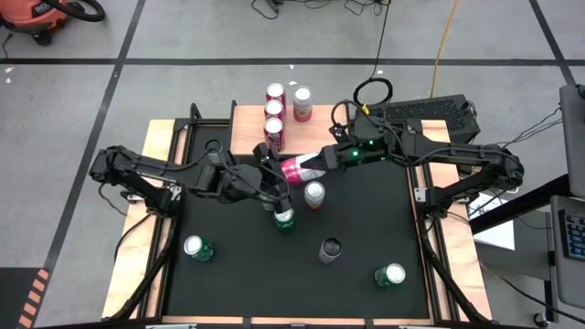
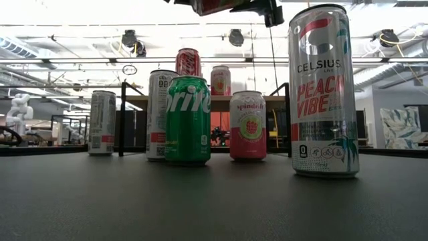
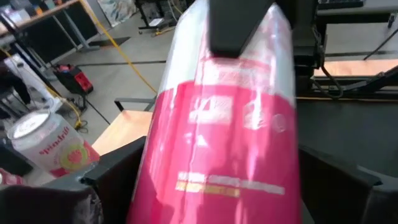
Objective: Place canned beverage on shelf
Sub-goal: Put the top white pink soda can on the shelf aligned with the other white pink soda can
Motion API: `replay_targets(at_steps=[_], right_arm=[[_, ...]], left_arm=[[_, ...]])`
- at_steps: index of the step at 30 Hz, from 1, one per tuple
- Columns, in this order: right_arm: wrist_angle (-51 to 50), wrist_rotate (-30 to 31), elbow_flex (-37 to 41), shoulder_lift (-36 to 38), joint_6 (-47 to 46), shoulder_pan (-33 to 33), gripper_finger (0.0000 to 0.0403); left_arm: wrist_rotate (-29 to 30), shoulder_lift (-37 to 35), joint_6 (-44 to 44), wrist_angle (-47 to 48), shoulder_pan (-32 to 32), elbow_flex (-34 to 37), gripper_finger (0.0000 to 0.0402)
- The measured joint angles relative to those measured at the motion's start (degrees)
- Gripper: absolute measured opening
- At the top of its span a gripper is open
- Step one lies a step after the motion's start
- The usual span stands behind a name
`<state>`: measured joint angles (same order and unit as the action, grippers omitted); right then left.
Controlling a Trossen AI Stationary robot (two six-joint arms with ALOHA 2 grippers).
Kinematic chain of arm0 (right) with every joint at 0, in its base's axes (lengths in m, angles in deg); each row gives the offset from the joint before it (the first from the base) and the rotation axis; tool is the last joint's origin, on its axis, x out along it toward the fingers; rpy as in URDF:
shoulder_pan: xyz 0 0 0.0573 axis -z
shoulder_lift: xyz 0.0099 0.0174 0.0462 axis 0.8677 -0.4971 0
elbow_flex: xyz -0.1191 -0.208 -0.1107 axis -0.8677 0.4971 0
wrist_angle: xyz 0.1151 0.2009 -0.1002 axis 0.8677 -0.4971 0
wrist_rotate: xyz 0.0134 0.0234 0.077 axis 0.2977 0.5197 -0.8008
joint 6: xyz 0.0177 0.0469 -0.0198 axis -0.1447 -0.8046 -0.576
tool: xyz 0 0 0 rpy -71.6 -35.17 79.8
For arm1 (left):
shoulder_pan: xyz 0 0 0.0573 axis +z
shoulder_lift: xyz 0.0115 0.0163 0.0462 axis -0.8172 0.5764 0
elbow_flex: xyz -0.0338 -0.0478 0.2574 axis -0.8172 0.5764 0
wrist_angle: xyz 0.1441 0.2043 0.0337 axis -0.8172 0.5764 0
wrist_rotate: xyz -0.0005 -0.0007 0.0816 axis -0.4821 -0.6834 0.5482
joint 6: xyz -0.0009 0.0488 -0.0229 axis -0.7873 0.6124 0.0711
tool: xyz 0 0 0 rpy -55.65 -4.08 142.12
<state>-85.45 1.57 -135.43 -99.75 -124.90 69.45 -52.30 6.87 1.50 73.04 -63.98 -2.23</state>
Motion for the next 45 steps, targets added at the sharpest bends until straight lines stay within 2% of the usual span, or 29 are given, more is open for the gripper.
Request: replay_targets(at_steps=[7,10,17,20,25,30,36,45], right_arm=[[-0.2,-0.4,-0.1,0.0,-0.2,0.0,0.0275],[-0.3,-0.5,-0.1,0.0,-0.3,0.0,0.0275],[0.2,-0.7,-0.1,0.0,0.6,0.0,0.0286],[1.4,-0.7,-0.1,0.2,1.9,0.0,0.0311],[7.0,-1.4,-0.2,1.0,3.9,0.1,0.036],[13.4,-2.3,-0.2,1.9,5.0,1.1,0.0389],[15.2,-2.4,-0.2,3.2,7.6,2.1,0.0397],[18.5,-2.4,-0.1,5.8,18.2,3.2,0.0398]], left_arm=[[0.0,0.0,-1.9,0.2,0.4,0.0,0.0311],[0.1,0.0,-2.0,0.2,0.0,0.0,0.0299],[0.7,-0.2,-2.3,-0.3,-0.2,-0.1,0.0294],[0.6,-0.3,-3.7,0.0,-0.3,-1.3,0.0293],[-2.8,-0.5,-5.3,-0.8,-0.4,-4.1,0.0292],[-5.2,-0.5,-10.7,-0.9,-0.3,-5.2,0.0292],[-8.5,-0.5,-12.8,-0.9,-0.6,-6.4,0.0291],[-10.3,-0.6,-16.7,-5.1,-0.6,-8.3,0.0291]])
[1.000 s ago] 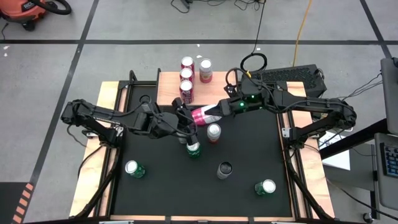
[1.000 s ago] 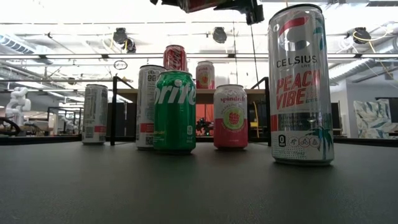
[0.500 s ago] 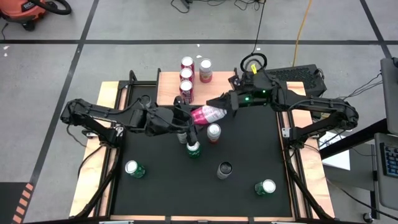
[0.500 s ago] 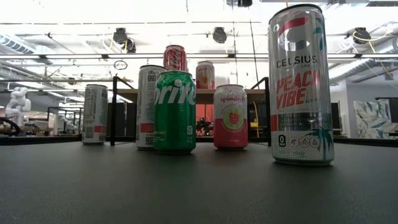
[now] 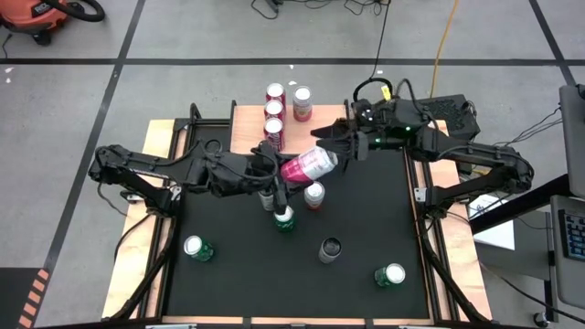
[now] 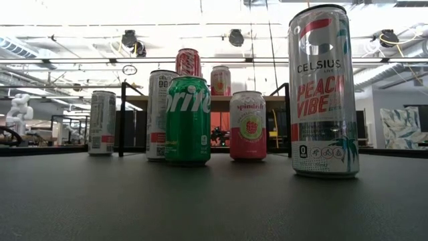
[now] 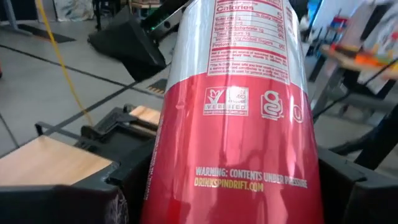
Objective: Place canned beverage on shelf
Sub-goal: Put the top white pink soda can on the shelf aligned with the other white pink soda can
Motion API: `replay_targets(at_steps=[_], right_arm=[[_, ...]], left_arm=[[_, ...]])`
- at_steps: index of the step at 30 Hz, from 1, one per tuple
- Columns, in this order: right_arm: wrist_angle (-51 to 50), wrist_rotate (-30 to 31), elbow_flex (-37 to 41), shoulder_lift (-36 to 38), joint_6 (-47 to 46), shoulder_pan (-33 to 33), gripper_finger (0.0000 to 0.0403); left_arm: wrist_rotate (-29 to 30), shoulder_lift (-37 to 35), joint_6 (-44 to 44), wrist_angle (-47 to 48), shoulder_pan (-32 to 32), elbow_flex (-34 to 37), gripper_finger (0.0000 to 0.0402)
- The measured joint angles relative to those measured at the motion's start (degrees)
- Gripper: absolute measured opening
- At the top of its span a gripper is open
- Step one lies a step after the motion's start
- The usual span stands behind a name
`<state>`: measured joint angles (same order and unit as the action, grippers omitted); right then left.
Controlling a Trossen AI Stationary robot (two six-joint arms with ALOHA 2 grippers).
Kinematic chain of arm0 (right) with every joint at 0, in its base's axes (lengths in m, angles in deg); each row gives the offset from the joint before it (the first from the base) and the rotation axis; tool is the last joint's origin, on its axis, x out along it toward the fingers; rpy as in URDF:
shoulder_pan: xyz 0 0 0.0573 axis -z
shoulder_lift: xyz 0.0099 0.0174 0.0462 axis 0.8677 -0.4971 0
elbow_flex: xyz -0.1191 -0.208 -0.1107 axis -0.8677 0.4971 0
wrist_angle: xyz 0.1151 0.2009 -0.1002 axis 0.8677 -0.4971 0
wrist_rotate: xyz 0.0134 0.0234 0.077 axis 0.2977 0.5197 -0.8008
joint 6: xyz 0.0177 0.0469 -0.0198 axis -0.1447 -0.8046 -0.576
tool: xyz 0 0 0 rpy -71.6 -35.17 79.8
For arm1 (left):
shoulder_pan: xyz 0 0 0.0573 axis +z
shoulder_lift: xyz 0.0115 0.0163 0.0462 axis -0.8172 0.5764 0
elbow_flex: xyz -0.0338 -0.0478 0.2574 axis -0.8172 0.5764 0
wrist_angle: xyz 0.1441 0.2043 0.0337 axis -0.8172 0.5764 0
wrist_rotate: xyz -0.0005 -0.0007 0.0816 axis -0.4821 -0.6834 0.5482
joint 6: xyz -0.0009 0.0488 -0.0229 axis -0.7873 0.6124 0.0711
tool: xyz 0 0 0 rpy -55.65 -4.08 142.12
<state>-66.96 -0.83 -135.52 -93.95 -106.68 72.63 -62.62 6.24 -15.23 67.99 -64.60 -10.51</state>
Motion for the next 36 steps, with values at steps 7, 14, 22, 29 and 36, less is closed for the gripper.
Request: replay_targets(at_steps=[7,14,22,29,36], right_arm=[[0.1,0.0,0.0,4.7,9.2,2.4,0.0398],[0.3,-5.9,0.0,8.7,9.9,5.3,0.0397],[0.7,-11.9,0.0,9.3,8.3,6.2,0.0397],[6.0,-12.3,0.0,9.3,7.4,6.2,0.0398],[11.7,-13.1,0.0,9.1,4.0,6.1,0.0398]], left_arm=[[0.5,0.0,-5.3,-8.3,0.0,0.0,0.0291],[1.3,0.0,-15.0,-14.8,0.5,0.0,0.0291],[-0.4,0.3,-15.5,-26.2,0.4,0.0,0.0291],[-4.4,2.6,-15.3,-38.5,0.4,0.0,0.0291],[-9.0,10.2,-18.0,-56.3,0.7,0.0,0.0291]])
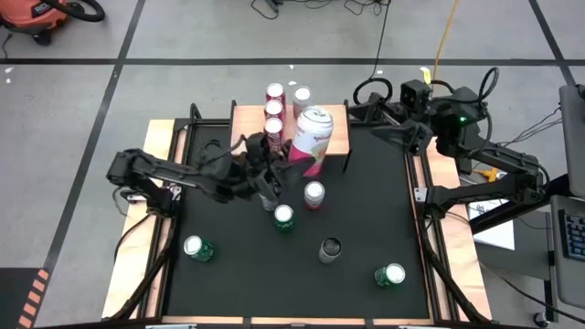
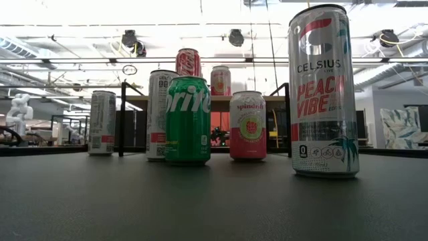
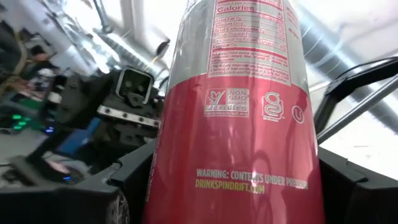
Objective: Place canned beverage on shelf
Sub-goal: Put the top white pink soda can on the shelf aligned with the other white pink soda can
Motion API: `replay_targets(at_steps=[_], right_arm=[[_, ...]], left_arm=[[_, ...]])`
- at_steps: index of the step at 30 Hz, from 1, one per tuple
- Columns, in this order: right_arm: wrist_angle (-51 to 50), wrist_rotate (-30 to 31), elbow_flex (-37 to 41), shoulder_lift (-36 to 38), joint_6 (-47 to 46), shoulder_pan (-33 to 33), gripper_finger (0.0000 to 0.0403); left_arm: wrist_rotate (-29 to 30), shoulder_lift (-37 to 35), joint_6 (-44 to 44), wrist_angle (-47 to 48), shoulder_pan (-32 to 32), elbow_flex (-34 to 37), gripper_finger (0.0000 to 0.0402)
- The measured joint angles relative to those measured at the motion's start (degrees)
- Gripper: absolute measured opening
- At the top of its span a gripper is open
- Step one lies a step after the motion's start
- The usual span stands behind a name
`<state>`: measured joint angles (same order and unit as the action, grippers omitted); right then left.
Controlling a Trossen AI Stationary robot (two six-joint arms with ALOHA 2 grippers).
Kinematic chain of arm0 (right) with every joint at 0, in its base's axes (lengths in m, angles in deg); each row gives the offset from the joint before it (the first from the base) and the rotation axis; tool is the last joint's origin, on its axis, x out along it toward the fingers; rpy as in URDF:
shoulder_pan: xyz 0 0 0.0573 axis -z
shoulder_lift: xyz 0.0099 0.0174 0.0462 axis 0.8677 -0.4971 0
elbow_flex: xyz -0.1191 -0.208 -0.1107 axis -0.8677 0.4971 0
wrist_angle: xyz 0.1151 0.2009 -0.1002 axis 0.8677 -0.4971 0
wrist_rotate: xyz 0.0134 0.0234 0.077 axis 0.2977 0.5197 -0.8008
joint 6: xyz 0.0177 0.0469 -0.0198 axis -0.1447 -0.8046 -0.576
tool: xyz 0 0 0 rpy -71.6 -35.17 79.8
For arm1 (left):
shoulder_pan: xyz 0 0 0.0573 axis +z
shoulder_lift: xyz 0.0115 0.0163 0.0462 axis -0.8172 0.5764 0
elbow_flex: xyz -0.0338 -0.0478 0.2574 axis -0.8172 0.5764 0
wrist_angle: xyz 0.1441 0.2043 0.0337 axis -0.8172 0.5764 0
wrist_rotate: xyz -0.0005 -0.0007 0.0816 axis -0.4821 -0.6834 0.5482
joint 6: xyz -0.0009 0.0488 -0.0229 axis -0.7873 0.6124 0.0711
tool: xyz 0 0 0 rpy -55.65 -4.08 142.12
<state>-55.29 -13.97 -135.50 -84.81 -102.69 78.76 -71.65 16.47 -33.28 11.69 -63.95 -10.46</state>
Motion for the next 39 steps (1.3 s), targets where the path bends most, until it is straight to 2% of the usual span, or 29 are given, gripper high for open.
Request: replay_targets(at_steps=[8,14,18,23,28,39], right_arm=[[0.0,1.4,0.0,-1.0,-1.5,0.0,0.0398],[-1.1,1.2,-0.5,-1.9,-1.0,-0.4,0.0398],[-5.3,1.2,-4.7,-3.4,3.8,-2.0,0.0399],[-17.0,1.1,-12.0,-6.0,13.2,-3.5,0.0399],[-20.1,1.1,-15.5,-7.6,15.2,-4.4,0.0399],[-20.2,-0.4,-18.4,-11.0,13.2,-6.3,0.04]], left_arm=[[-4.5,5.6,-2.7,-7.7,0.2,0.0,0.0291],[-11.9,6.3,-5.0,-8.5,1.5,0.0,0.0291],[-15.9,6.3,-6.2,-8.7,2.9,0.0,0.0291],[-19.9,6.4,-9.5,-11.8,5.0,0.0,0.0291],[-23.7,6.4,-12.2,-12.5,6.2,0.0,0.0291],[-25.3,6.4,-12.4,-12.9,6.7,0.0,0.0291]])
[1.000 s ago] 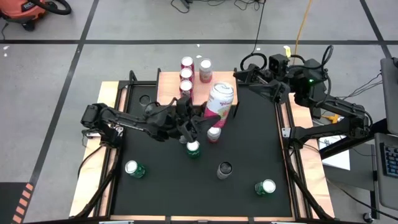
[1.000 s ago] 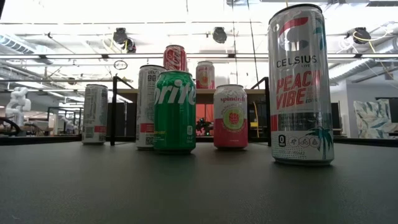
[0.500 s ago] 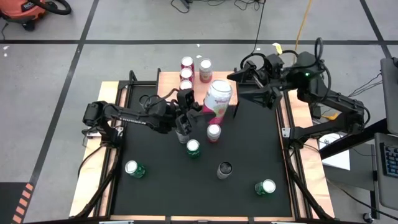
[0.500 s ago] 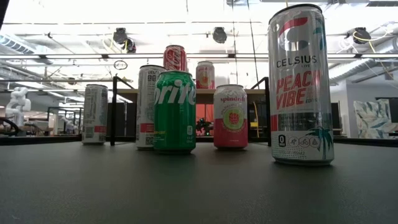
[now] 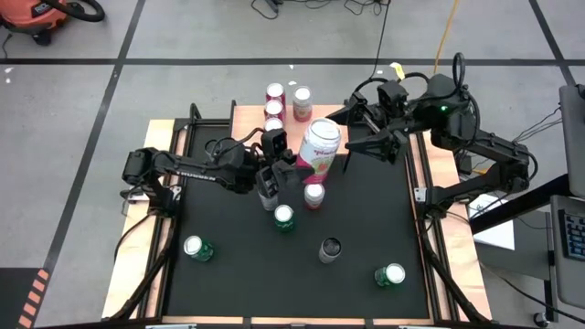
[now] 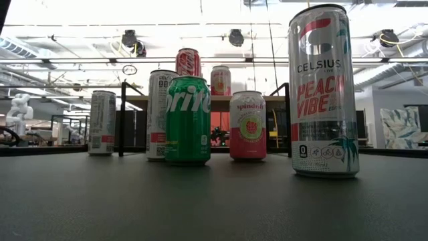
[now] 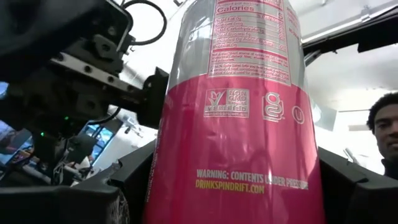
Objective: Place canned beverage on shelf
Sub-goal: Put the top white pink soda can on the shelf aligned with the other white pink soda can
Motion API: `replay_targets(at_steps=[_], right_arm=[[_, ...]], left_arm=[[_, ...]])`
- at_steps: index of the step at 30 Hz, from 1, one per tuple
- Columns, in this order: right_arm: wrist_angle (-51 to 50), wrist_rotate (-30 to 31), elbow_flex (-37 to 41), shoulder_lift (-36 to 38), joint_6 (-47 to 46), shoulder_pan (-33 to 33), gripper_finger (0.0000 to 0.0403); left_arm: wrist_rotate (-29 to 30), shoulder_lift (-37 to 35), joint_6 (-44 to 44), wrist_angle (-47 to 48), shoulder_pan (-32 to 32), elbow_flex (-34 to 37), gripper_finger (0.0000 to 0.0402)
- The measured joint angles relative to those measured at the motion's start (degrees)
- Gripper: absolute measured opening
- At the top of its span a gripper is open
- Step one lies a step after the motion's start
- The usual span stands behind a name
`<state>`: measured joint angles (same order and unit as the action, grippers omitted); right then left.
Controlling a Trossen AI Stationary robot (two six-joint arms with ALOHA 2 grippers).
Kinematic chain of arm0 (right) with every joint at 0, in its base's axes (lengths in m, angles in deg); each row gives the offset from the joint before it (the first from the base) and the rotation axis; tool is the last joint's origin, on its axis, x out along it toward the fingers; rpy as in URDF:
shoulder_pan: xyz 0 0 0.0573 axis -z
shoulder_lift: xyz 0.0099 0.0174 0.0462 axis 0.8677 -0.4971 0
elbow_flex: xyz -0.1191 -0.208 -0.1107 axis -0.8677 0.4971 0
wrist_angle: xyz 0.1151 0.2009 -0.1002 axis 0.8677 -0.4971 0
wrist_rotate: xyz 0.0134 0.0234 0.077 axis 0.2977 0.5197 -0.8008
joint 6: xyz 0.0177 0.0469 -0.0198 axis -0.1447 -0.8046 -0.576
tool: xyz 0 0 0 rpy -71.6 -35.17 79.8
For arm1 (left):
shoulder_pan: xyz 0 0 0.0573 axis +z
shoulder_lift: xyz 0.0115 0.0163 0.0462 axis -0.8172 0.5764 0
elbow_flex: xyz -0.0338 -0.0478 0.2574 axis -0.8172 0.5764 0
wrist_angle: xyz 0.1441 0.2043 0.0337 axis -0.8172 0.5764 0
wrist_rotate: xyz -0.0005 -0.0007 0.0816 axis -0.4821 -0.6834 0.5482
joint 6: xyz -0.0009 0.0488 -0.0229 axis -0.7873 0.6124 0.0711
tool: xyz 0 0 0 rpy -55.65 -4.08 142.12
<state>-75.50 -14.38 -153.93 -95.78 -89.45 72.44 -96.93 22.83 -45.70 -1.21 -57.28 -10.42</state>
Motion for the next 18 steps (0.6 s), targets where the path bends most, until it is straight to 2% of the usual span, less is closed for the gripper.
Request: replay_targets(at_steps=[18], right_arm=[[0.0,-2.8,-6.7,-6.3,0.1,-2.2,0.04]], left_arm=[[-0.1,0.0,0.0,2.3,2.1,0.1,0.0291]])
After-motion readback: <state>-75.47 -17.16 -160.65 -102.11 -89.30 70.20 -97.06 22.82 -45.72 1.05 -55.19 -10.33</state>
